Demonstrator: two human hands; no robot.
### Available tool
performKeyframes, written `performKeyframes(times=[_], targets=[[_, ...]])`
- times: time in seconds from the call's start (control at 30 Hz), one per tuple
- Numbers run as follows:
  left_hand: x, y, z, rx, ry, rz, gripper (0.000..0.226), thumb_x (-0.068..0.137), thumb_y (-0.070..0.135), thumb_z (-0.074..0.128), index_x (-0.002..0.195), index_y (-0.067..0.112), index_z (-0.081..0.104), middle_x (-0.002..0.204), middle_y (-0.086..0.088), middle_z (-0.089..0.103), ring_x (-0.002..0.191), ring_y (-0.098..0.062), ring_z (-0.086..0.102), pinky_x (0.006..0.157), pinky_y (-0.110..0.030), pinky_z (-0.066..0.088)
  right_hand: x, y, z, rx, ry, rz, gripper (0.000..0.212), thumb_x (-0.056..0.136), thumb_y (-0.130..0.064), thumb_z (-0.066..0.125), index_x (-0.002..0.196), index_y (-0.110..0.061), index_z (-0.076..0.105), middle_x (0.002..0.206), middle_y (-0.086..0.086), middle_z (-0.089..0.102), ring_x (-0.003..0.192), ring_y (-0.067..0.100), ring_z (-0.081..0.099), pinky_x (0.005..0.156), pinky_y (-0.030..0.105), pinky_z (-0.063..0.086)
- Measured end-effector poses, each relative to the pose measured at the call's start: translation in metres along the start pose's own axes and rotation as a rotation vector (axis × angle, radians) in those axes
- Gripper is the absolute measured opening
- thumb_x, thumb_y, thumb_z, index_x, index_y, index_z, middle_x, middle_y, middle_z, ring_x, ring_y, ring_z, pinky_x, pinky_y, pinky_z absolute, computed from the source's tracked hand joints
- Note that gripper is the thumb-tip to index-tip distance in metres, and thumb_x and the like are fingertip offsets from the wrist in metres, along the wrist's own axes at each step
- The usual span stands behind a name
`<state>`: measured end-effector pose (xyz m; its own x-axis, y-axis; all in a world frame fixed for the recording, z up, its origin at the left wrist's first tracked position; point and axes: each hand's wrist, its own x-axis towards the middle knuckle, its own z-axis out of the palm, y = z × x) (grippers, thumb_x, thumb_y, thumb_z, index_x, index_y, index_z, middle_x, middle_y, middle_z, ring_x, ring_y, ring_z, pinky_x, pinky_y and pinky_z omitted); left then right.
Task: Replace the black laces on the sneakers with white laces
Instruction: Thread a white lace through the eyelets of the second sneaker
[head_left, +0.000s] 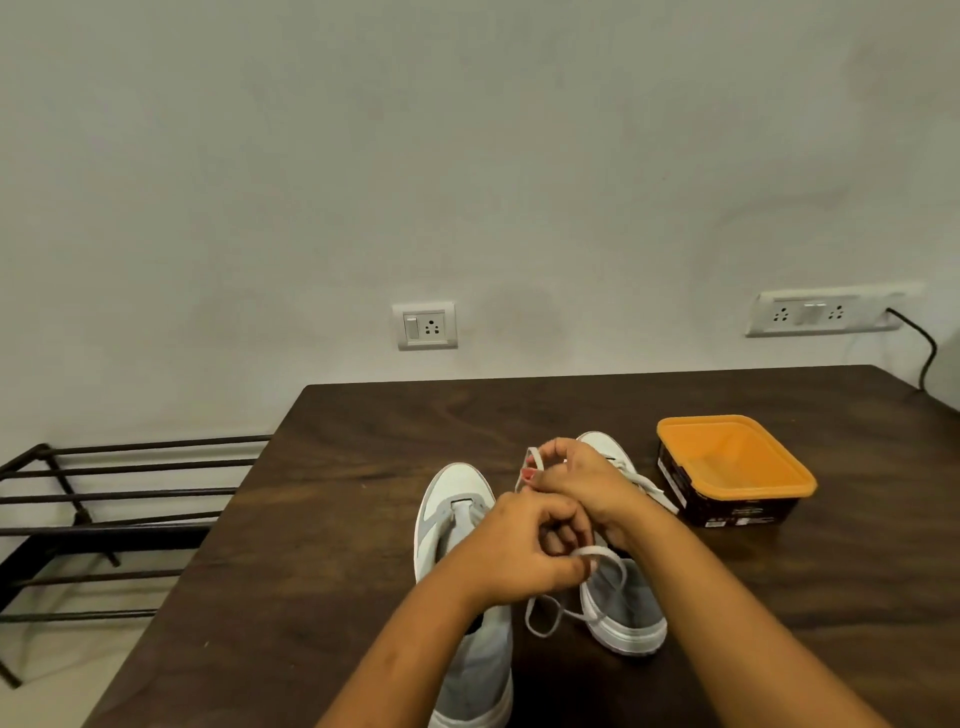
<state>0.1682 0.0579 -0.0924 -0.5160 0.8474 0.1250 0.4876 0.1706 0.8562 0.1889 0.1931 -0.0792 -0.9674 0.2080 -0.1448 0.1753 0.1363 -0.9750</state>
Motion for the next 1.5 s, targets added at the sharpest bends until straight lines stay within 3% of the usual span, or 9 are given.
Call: performKeyframes(times=[0.13,0.33,0.53,0.73,0.87,1.0,1.3,1.4,1.5], targets=[[-0.004,-0.003,-0.012,-0.119,0.015,-0.045,0.028,0.073,0.005,0.053,0.091,0.018,0.07,0.089,-0.019,0.07,0.081,-0.036,0.067,0.076,-0.034,0.057,0.002,0.001,0.001,-0.174,0.067,-0.04,0.04,0.09,-0.007,0.062,0.12,-0.024,0.042,0.048,-0.004,0.052,0.041,0.004,0.05,0.045,0.016,0.04],[-0.002,-0.02,-0.026,0.078,0.498,-0.094,0.027,0.081,0.01,0.068,0.101,0.026,0.06,0.094,0.005,0.065,0.062,-0.012,0.06,0.059,-0.021,0.051,0.001,-0.004,0.004,0.199,-0.016,0.056,0.013,0.096,-0.001,0.051,0.097,-0.005,0.063,0.081,0.01,0.065,0.064,0.008,0.066,0.059,0.019,0.057],[-0.002,-0.029,-0.034,0.124,0.509,-0.225,0.007,0.085,0.012,0.067,0.086,0.019,0.069,0.072,-0.009,0.068,0.055,-0.012,0.06,0.059,-0.032,0.057,0.001,-0.007,0.009,0.353,-0.02,0.029,0.019,0.092,0.009,0.051,0.106,0.001,0.062,0.097,0.018,0.067,0.079,0.017,0.069,0.07,0.02,0.059],[-0.003,-0.033,-0.045,0.276,0.604,-0.108,0.013,0.084,0.008,0.066,0.086,0.02,0.071,0.085,0.008,0.068,0.076,-0.003,0.064,0.07,-0.018,0.053,0.009,0.001,0.012,-0.884,0.144,-0.089,0.024,0.085,-0.031,0.068,0.108,-0.029,0.07,0.098,-0.002,0.064,0.096,0.015,0.061,0.086,0.034,0.052],[0.0,-0.037,-0.045,0.369,0.565,-0.002,0.02,0.081,0.002,0.067,0.092,0.017,0.073,0.086,0.007,0.069,0.079,-0.003,0.065,0.076,-0.017,0.053,0.019,0.002,0.023,-0.464,-0.103,-0.287,0.043,0.079,-0.023,0.07,0.121,-0.028,0.065,0.114,-0.002,0.067,0.108,0.011,0.062,0.098,0.033,0.049],[0.003,-0.039,-0.047,0.289,0.607,0.026,0.026,0.077,-0.004,0.069,0.089,0.018,0.066,0.079,0.009,0.066,0.074,0.001,0.063,0.07,-0.011,0.05,0.023,0.008,0.028,-0.212,-0.094,-0.194,0.023,0.092,-0.013,0.062,0.114,-0.016,0.067,0.086,0.008,0.068,0.068,0.006,0.063,0.069,0.023,0.053],[0.012,-0.076,-0.049,0.413,0.53,-0.345,0.014,0.084,0.026,0.067,0.074,0.018,0.062,0.097,0.001,0.059,0.097,-0.016,0.054,0.084,-0.027,0.041,0.055,0.021,0.016,-0.411,0.146,-0.051,0.006,0.083,-0.017,0.073,0.079,-0.012,0.072,0.063,-0.003,0.063,0.056,0.003,0.051,0.055,0.016,0.04],[0.018,-0.087,-0.044,0.392,0.418,-0.521,0.049,0.083,0.049,0.062,0.057,0.007,0.065,0.08,-0.008,0.06,0.085,-0.024,0.057,0.076,-0.034,0.044,0.057,0.03,0.015,-0.352,0.14,-0.024,0.007,0.084,-0.011,0.071,0.079,-0.015,0.067,0.078,0.008,0.07,0.065,0.01,0.058,0.062,0.02,0.045],[0.017,-0.083,-0.043,0.263,0.343,-0.639,0.041,0.07,0.043,0.069,0.046,0.012,0.057,0.054,-0.002,0.05,0.075,-0.032,0.055,0.067,-0.033,0.042,0.056,0.037,0.017,-0.396,0.07,-0.022,0.02,0.089,-0.003,0.06,0.096,-0.016,0.074,0.09,0.005,0.072,0.083,0.011,0.063,0.07,0.017,0.047]])
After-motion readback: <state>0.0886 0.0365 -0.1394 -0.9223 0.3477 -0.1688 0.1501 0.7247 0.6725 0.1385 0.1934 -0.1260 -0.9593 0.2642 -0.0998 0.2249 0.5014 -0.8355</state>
